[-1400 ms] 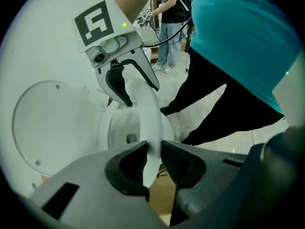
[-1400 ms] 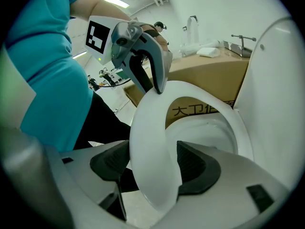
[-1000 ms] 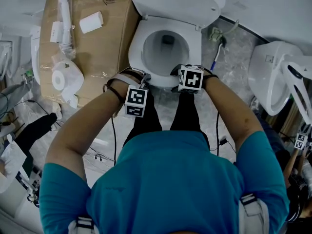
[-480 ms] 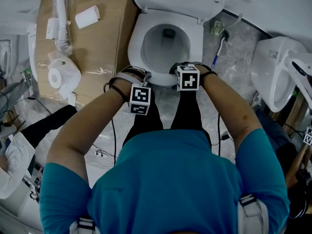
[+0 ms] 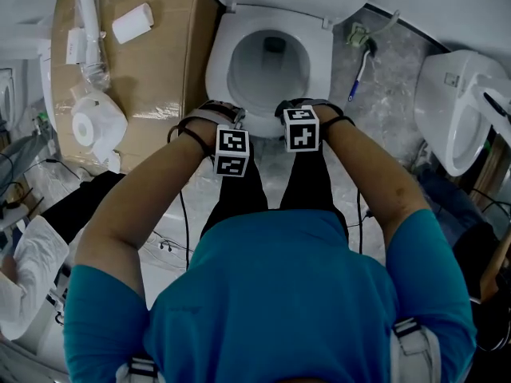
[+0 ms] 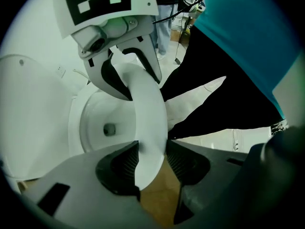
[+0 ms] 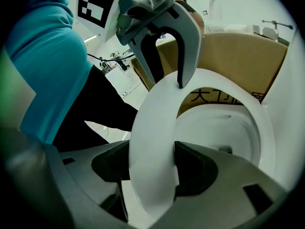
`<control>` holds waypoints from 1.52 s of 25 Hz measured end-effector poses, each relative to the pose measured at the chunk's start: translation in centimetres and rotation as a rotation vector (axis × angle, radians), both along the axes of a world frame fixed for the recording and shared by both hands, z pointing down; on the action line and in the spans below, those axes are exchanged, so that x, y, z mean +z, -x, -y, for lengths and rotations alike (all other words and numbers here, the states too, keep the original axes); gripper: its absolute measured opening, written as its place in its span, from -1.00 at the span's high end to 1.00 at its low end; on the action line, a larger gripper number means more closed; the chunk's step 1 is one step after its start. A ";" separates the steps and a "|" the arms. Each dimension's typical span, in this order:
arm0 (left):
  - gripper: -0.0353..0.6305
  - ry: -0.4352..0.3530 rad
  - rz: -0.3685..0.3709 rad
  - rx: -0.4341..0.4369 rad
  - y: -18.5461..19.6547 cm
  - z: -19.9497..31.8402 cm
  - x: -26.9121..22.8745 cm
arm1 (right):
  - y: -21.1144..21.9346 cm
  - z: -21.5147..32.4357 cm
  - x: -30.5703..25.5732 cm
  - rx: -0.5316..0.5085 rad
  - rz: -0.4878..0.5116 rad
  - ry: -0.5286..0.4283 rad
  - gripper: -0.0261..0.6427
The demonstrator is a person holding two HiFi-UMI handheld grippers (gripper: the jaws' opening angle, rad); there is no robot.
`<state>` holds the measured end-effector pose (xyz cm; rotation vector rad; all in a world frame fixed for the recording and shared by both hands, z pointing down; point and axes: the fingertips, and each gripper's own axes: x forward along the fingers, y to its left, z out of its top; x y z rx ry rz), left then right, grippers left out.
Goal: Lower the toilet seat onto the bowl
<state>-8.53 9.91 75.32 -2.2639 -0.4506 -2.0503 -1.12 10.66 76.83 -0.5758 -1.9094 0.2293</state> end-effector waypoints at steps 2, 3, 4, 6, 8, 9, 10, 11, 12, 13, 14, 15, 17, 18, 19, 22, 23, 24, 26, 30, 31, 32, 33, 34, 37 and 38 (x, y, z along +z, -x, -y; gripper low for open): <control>0.31 0.013 0.015 -0.012 0.2 0.2 0.7 | 0.1 -0.1 0.1 0.002 0.004 -0.002 0.09; 0.25 0.023 0.023 -0.012 0.3 0.2 1.1 | 0.1 -0.1 0.2 0.002 0.006 -0.004 0.09; 0.21 0.036 0.033 -0.007 0.3 0.3 1.5 | 0.0 -0.2 0.3 0.002 0.007 -0.007 0.09; 0.16 0.069 0.053 0.018 0.4 0.2 2.3 | 0.0 -0.3 0.7 0.002 0.007 -0.017 0.09; 0.14 0.097 0.067 0.056 0.5 -0.1 2.8 | 0.1 -0.4 1.1 0.000 0.006 -0.026 0.09; 0.15 0.107 0.073 0.074 0.5 -0.2 3.1 | 0.1 -0.5 1.3 -0.001 0.004 -0.031 0.09; 0.14 0.116 0.078 0.090 0.5 -0.4 3.3 | 0.1 -0.6 1.5 -0.003 0.003 -0.034 0.09; 0.15 0.124 0.083 0.104 0.5 -0.5 3.5 | 0.0 -0.7 1.8 -0.004 0.002 -0.038 0.09; 0.14 0.133 0.088 0.118 0.5 -0.7 3.7 | 0.0 -0.8 2.0 -0.006 0.002 -0.041 0.09; 0.15 0.141 0.093 0.130 0.5 -0.9 4.0 | 0.0 -0.9 2.2 -0.007 0.002 -0.045 0.09; 0.15 0.147 0.099 0.142 0.5 -1.0 4.3 | 0.1 -1.0 2.5 -0.008 0.003 -0.049 0.09; 0.14 0.152 0.104 0.154 0.5 -1.2 4.6 | 0.1 -1.1 2.7 -0.009 0.003 -0.054 0.09; 0.14 0.155 0.117 0.173 0.6 -1.4 5.2 | 0.0 -1.3 3.4 -0.012 0.000 -0.067 0.09; 0.14 0.154 0.122 0.182 0.6 -1.6 5.6 | 0.0 -1.4 3.7 -0.015 -0.003 -0.074 0.09; 0.14 0.151 0.126 0.189 0.6 -1.7 5.9 | 0.0 -1.5 4.1 -0.017 -0.006 -0.082 0.09; 0.14 0.135 0.138 0.204 0.7 -2.1 7.1 | 0.1 -1.9 5.3 -0.020 -0.015 -0.109 0.09; 0.14 0.130 0.143 0.208 0.7 -2.2 7.5 | 0.1 -2.0 5.7 -0.021 -0.018 -0.119 0.09; 0.14 0.125 0.149 0.211 0.8 -2.3 7.9 | 0.1 -2.1 6.1 -0.023 -0.021 -0.128 0.09; 0.14 0.116 0.160 0.215 0.8 -2.6 8.7 | 0.0 -2.3 7.0 -0.025 -0.026 -0.147 0.09; 0.14 0.088 0.172 0.220 0.8 -3.0 10.5 | 0.0 -2.7 8.8 -0.030 -0.033 -0.185 0.09; 0.14 0.079 0.173 0.220 0.8 -3.1 11.0 | 0.0 -2.7 9.3 -0.032 -0.036 -0.196 0.09; 0.14 0.069 0.175 0.219 0.8 -3.1 11.4 | 0.0 -2.8 9.8 -0.034 -0.039 -0.207 0.09; 0.14 0.060 0.177 0.218 0.8 -3.2 11.8 | 0.0 -2.8 10.2 -0.035 -0.041 -0.217 0.09; 0.14 0.051 0.178 0.217 0.8 -3.2 12.2 | 0.0 -2.9 10.6 -0.037 -0.044 -0.225 0.09; 0.14 0.026 0.178 0.214 0.9 -3.4 13.4 | 0.0 -3.1 11.9 -0.042 -0.049 -0.246 0.09; 0.14 0.017 0.178 0.213 0.9 -3.4 13.8 | 0.0 -3.1 12.3 -0.043 -0.050 -0.253 0.09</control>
